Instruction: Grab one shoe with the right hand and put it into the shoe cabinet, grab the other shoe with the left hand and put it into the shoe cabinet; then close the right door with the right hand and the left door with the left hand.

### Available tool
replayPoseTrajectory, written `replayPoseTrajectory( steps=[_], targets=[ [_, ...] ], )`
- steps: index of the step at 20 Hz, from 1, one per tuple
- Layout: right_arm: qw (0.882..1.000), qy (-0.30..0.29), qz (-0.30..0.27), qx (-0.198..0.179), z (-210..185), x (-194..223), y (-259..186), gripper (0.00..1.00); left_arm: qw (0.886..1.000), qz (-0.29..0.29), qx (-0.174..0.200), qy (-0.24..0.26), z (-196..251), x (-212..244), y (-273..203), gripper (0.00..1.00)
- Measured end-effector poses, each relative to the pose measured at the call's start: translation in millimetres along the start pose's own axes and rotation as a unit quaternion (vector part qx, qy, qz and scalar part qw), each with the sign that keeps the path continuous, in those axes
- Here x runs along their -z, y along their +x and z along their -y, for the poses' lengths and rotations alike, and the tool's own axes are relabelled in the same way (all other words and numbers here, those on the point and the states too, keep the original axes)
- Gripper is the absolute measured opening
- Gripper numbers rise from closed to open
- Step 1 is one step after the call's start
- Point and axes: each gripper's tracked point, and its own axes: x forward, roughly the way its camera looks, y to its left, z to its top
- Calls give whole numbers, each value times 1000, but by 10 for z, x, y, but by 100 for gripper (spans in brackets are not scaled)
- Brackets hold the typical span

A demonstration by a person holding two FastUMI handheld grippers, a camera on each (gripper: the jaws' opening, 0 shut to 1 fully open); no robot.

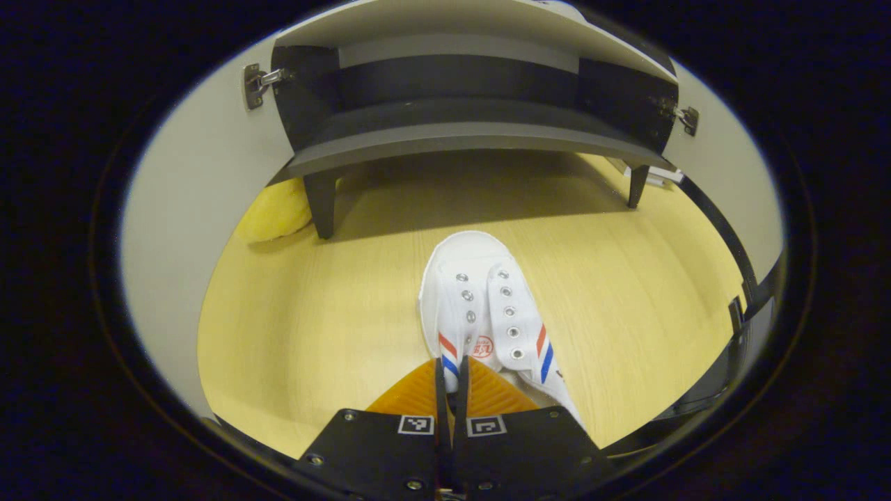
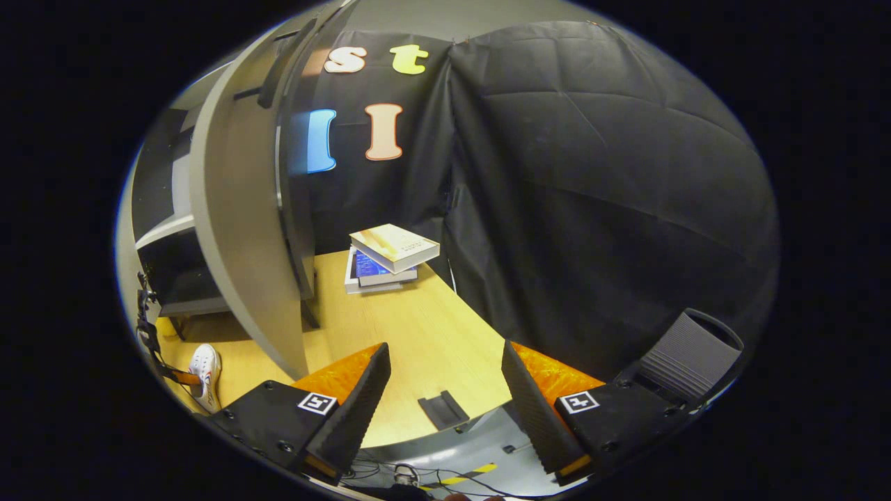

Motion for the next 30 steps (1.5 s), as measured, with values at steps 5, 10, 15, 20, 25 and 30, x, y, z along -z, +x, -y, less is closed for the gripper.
replayPoseTrajectory(
  steps=[5, 10, 15, 20, 25, 30],
  targets=[
    [1000, 19, 14, -20, -31, -286, 363, 100, 999, 25, -10, -23, -70, -199, -155, 2],
    [999, 8, 14, -46, -195, -334, 488, 100, 995, 91, -5, -41, -190, -647, -534, 2],
    [998, 7, -3, -58, -328, -226, 541, 100, 984, 161, 4, -69, -235, -742, -579, 2],
    [999, 5, 6, -53, -270, -300, 580, 100, 972, 231, -2, -51, -247, -797, -641, 7],
    [999, 24, 13, -37, -107, -350, 616, 100, 956, 291, -9, -31, -255, -817, -628, 2],
    [999, 26, 15, -22, 70, -334, 584, 100, 943, 332, -22, -14, -263, -876, -716, 2]
  ],
)
